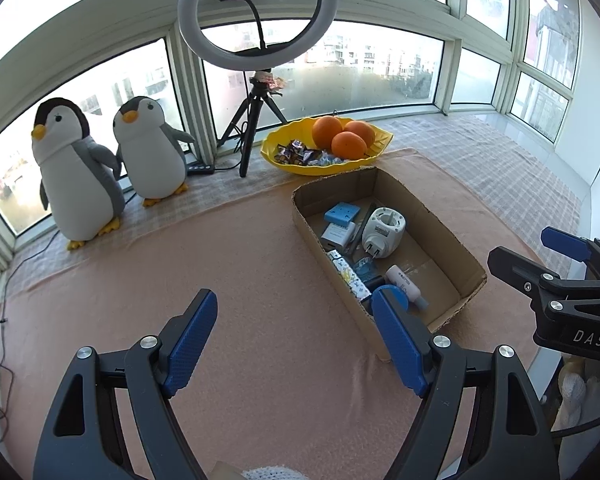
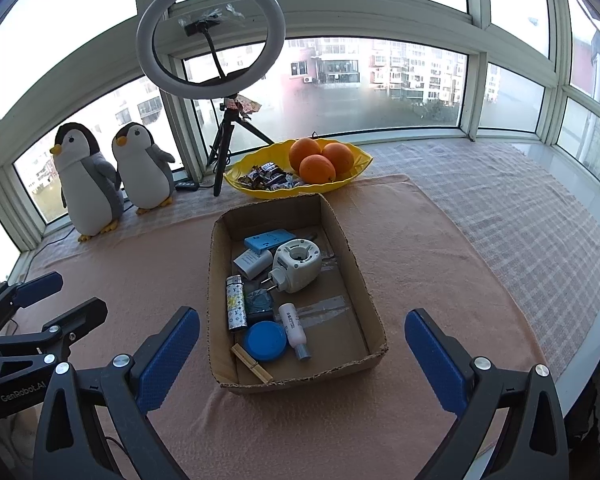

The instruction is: Organize rigid objects

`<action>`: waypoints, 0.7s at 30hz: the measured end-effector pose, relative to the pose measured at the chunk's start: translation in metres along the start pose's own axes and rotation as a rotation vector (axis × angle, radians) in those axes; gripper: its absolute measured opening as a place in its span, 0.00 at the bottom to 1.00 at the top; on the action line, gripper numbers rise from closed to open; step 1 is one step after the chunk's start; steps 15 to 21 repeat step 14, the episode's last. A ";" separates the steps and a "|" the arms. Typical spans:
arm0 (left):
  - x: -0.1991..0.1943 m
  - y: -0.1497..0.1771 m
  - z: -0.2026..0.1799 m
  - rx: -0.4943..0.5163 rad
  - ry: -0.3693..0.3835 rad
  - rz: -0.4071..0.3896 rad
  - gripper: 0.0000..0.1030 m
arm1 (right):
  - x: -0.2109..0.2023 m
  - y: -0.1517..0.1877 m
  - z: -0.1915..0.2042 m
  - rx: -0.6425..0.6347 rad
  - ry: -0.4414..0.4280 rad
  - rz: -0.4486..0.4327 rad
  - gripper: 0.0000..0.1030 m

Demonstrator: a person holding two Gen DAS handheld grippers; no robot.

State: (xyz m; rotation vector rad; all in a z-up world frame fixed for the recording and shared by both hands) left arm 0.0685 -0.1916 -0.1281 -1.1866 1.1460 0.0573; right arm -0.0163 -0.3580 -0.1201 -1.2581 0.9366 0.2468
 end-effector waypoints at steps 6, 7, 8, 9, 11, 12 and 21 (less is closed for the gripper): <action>0.002 0.000 -0.002 0.003 -0.005 0.002 0.78 | 0.003 0.001 -0.001 -0.001 -0.003 0.009 0.98; 0.003 0.000 -0.001 -0.001 -0.007 0.004 0.78 | 0.003 0.001 -0.001 -0.002 -0.003 0.009 0.98; 0.002 0.000 0.000 -0.007 -0.007 -0.002 0.78 | 0.004 0.001 -0.001 -0.002 -0.003 0.010 0.98; 0.001 -0.001 0.000 -0.013 0.003 -0.008 0.78 | 0.004 0.001 -0.001 -0.002 -0.003 0.011 0.98; -0.003 -0.003 0.001 -0.013 0.010 -0.032 0.78 | 0.005 0.002 -0.001 -0.003 -0.002 0.013 0.98; -0.007 -0.005 0.001 -0.007 0.001 -0.052 0.78 | 0.005 0.002 0.000 -0.004 0.000 0.014 0.98; -0.010 -0.008 0.002 0.002 -0.015 -0.067 0.78 | 0.006 0.003 0.000 -0.005 0.000 0.018 0.98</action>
Point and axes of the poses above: each gripper's, at about its wrist camera, not at the fingertips, and x roughly the way its jaws point, z to its left, y to its underside, the point moved 10 cm from there along x, roughly the way its jaws point, and after that the axes turned 7 degrees about y, right-handed, at the moved point
